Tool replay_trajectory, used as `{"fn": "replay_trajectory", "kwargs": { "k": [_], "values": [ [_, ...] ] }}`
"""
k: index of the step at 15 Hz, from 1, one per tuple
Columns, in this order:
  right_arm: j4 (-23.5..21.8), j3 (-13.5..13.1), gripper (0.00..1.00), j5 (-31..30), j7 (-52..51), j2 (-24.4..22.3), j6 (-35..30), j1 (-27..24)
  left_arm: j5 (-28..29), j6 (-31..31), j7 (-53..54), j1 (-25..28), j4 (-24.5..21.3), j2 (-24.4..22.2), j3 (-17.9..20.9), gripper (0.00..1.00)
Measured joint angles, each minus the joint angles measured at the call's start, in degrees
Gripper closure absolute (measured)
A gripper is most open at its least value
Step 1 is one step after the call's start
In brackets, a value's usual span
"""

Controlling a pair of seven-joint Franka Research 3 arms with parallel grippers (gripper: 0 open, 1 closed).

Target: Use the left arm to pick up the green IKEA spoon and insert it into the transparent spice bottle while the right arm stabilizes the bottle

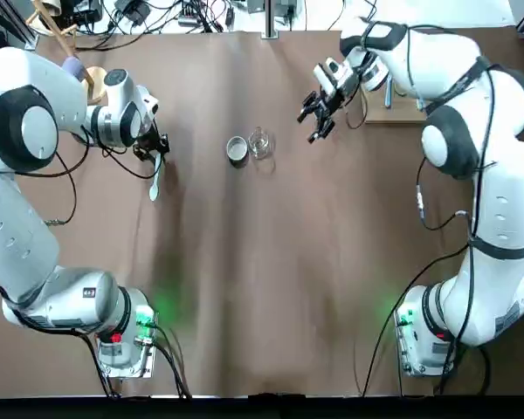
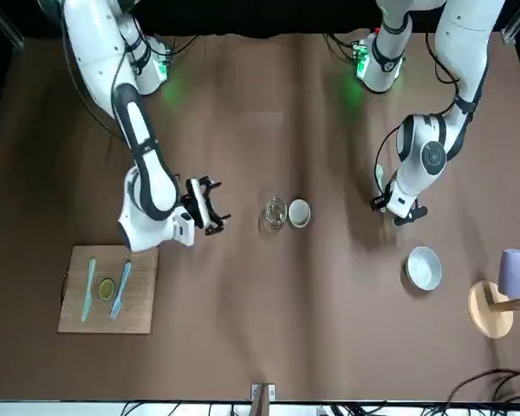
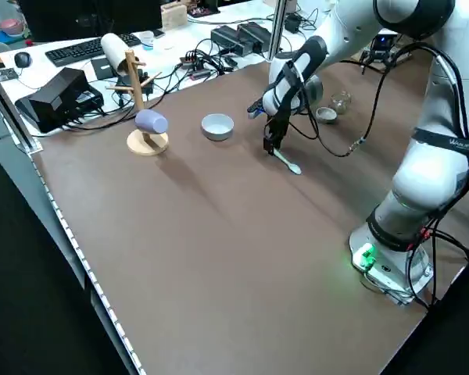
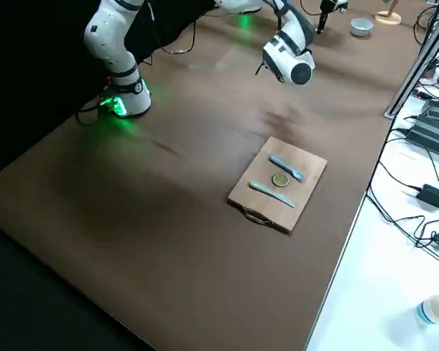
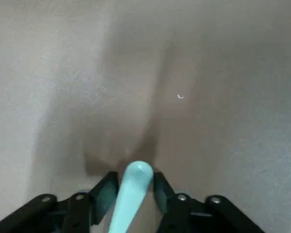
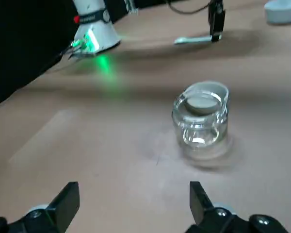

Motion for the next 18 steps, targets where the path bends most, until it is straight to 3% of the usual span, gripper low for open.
{"fn": "replay_trajectory", "kwargs": {
  "k": [1, 3, 5, 9, 15, 18],
  "values": [
    [0.0, 0.0, 0.0, 3.4, -2.0, 1.5, 0.3, 0.6, 0.0, -0.3, 0.1, 0.1, 0.0, -0.1, 0.1, 0.67],
    [-0.3, 0.0, 0.0, 9.6, -5.8, 4.1, 1.5, 1.1, 0.0, -0.3, 0.1, 0.1, 0.0, -0.1, 0.1, 0.69],
    [-1.5, 0.0, 0.0, 15.7, -11.0, 5.6, 3.2, 1.5, 0.0, -0.4, 0.1, 0.1, 0.0, -0.1, 0.1, 0.83],
    [-3.1, 0.0, 0.0, 23.7, -14.4, 6.8, 4.9, 3.5, 0.0, -0.5, 0.1, 0.1, 0.1, -0.1, 0.1, 0.85],
    [-3.2, 0.0, 0.0, 28.8, -15.0, 7.1, 12.0, 7.0, 0.0, -0.6, 0.1, 0.0, 1.5, -0.3, 0.0, 0.85],
    [-3.2, 0.0, 0.0, 32.7, -15.1, 7.4, 16.0, 8.9, 0.0, -8.7, 0.1, -0.3, 7.6, -2.9, -0.7, 0.85]
  ]
}}
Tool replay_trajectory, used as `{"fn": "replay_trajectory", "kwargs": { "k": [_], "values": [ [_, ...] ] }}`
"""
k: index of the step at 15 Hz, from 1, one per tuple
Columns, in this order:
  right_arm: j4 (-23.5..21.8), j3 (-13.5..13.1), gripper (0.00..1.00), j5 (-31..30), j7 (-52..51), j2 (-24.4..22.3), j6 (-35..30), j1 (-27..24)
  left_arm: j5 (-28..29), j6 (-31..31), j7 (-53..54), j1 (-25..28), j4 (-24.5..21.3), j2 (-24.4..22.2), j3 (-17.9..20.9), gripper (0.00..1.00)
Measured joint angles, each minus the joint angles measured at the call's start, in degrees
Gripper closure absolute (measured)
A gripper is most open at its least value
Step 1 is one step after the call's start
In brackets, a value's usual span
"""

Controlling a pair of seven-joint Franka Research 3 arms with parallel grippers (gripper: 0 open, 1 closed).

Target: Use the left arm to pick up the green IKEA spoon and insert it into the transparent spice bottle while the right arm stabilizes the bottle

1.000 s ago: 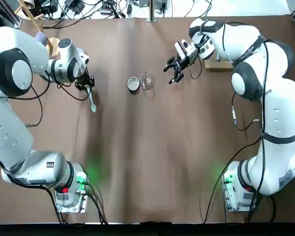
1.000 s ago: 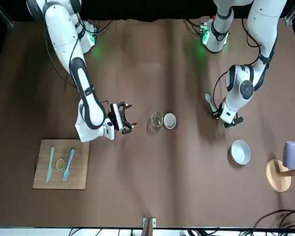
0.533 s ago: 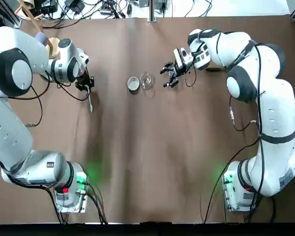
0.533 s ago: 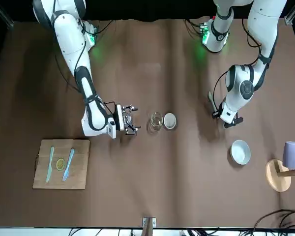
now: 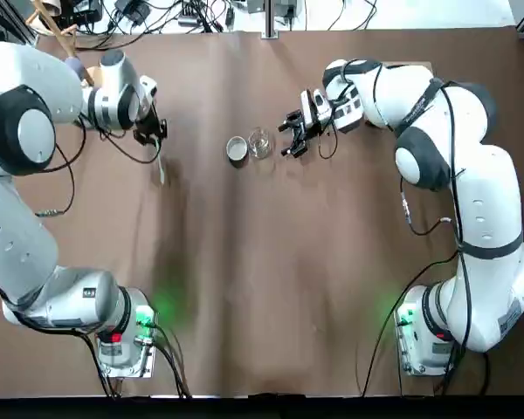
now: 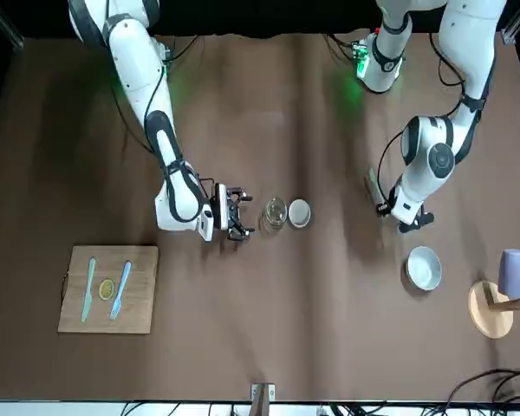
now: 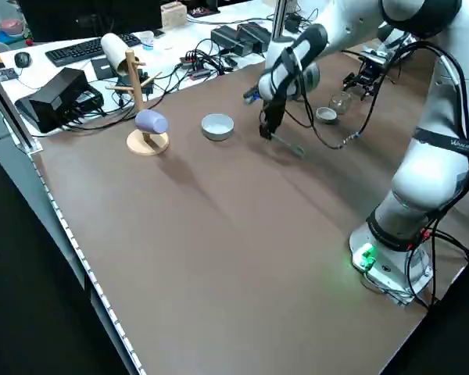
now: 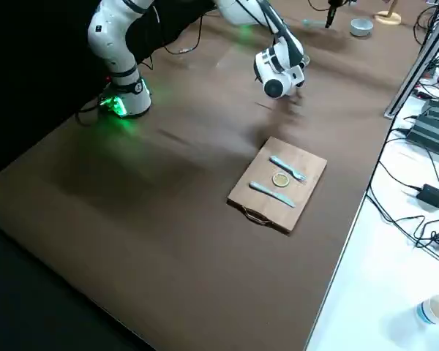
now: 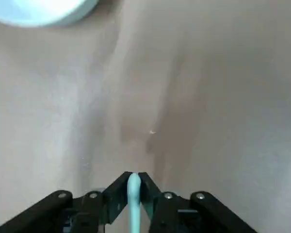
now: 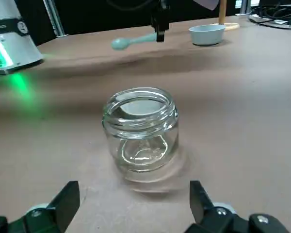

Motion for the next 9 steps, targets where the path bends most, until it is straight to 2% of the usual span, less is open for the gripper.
{"fn": "replay_trajectory", "kwargs": {
  "k": [5, 9],
  "values": [
    [0.0, 0.0, 0.0, 9.2, -7.5, 0.7, 3.5, 1.7, 0.0, -11.0, -0.2, -0.1, 9.1, -1.9, -2.9, 0.85],
    [0.4, 0.0, 0.0, 10.3, -8.3, 1.2, 3.6, 2.2, 0.0, -13.6, -1.9, -0.1, 12.8, -1.9, -6.0, 0.85]
  ]
}}
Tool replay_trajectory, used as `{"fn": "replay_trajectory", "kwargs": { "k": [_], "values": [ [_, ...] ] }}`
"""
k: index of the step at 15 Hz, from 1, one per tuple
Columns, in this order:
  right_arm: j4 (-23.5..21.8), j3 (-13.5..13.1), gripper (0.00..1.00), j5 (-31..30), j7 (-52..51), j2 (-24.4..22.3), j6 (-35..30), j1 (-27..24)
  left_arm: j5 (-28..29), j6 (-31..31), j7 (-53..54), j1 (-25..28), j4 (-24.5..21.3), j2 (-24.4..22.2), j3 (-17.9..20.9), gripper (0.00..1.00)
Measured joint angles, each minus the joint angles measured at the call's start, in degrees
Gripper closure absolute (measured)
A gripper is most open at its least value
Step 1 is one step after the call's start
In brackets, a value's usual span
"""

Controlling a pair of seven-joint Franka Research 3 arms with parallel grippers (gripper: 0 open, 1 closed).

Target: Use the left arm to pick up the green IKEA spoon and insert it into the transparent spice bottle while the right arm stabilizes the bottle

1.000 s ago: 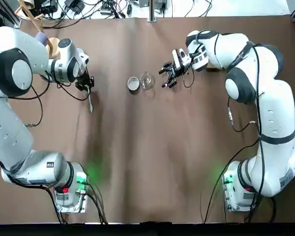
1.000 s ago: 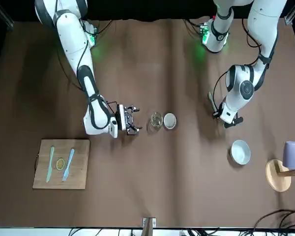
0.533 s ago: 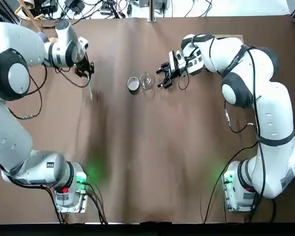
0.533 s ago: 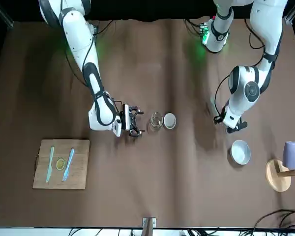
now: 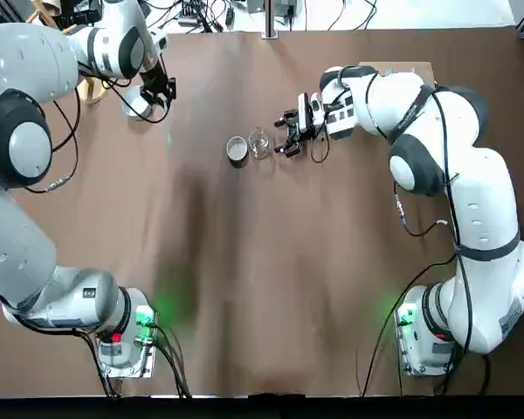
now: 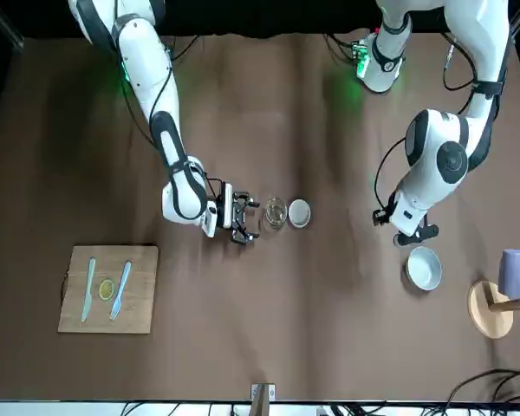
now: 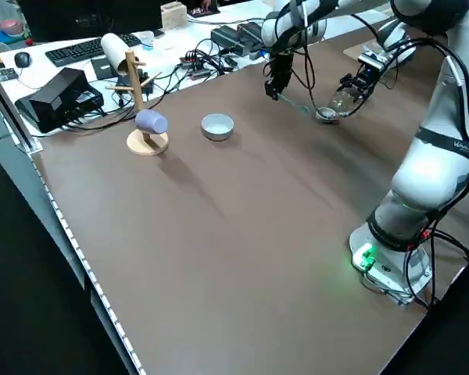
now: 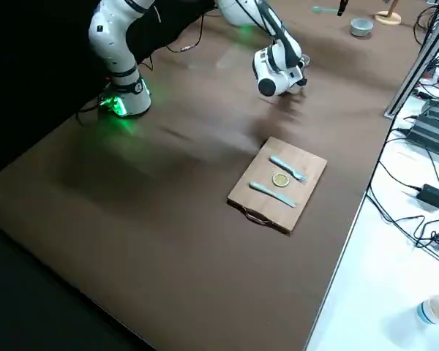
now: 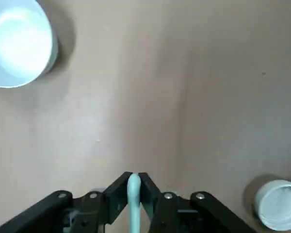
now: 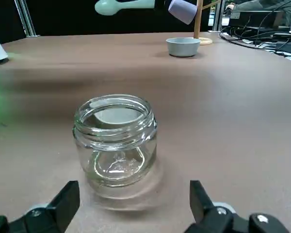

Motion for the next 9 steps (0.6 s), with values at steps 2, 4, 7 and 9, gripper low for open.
{"fn": "replay_trajectory", "kwargs": {
  "k": [2, 4, 7, 9],
  "values": [
    [0.4, 0.0, 0.0, 0.0, 0.0, 0.4, 0.0, 0.0, 0.0, -0.1, -1.6, -0.1, 0.7, 0.2, -1.7, 0.85],
    [0.8, 0.2, 0.0, 0.1, 0.0, 0.9, 0.0, 0.1, 0.0, -0.1, -3.3, -0.4, 1.3, 0.5, -2.7, 0.85],
    [0.9, 1.2, 0.0, 1.0, 0.0, 1.6, 0.0, 0.3, 0.0, -0.1, -5.1, -0.5, 2.2, 1.1, -3.9, 0.85],
    [1.0, 1.6, 0.0, 1.5, 0.0, 2.0, 0.0, 0.6, 0.0, -0.1, -6.9, -1.1, 3.4, 2.0, -4.4, 0.85]
  ]
}}
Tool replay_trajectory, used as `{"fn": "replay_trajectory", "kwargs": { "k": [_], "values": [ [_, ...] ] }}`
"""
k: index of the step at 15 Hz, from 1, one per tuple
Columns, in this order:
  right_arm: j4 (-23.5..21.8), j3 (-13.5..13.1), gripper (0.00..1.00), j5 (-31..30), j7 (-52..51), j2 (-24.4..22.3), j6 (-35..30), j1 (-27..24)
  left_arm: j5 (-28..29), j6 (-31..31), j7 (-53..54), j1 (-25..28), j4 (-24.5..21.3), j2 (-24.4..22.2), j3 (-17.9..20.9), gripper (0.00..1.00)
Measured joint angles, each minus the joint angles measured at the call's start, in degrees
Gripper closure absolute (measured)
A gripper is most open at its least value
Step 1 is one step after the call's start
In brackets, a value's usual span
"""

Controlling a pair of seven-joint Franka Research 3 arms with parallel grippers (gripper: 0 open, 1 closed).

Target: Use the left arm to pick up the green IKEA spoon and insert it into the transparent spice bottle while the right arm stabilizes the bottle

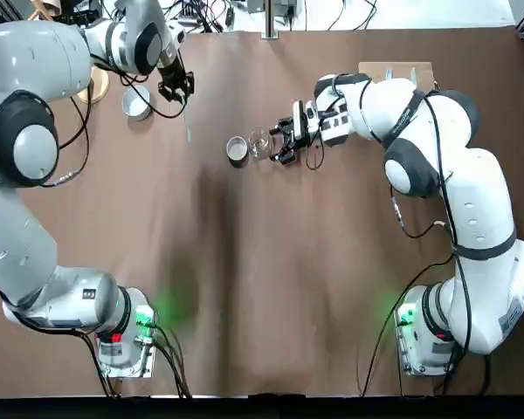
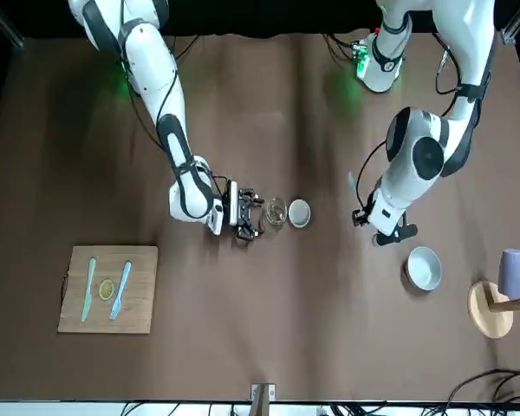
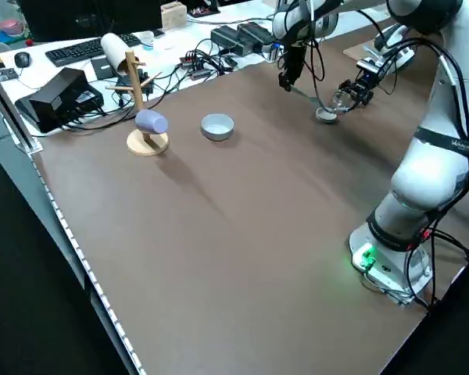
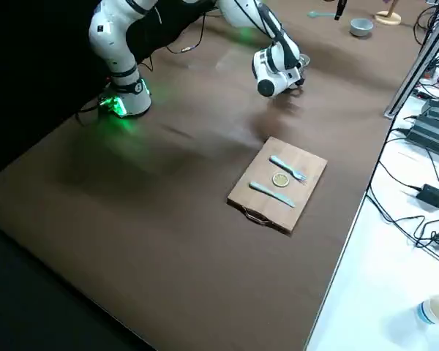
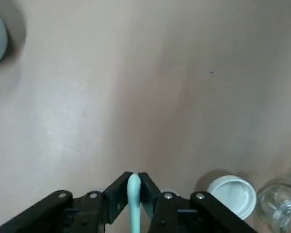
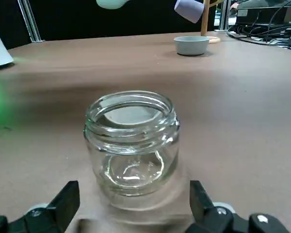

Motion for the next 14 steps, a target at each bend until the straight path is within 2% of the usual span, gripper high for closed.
{"fn": "replay_trajectory", "kwargs": {
  "k": [3, 11, 14],
  "values": [
    [0.2, 0.7, 0.0, 0.3, 0.0, 0.1, 0.0, 0.1, 0.0, 0.0, -2.1, -1.7, 1.9, 1.1, -0.3, 0.85],
    [0.4, 1.9, 0.0, 2.8, -0.1, 0.8, 0.0, 0.2, 0.0, 0.0, -4.4, -2.6, 2.9, 1.3, -0.6, 0.85],
    [1.5, 2.0, 0.0, 3.0, -0.1, 1.6, 0.0, 0.5, 0.0, -3.1, -4.5, -2.5, 4.9, 1.9, -0.7, 0.85]
  ]
}}
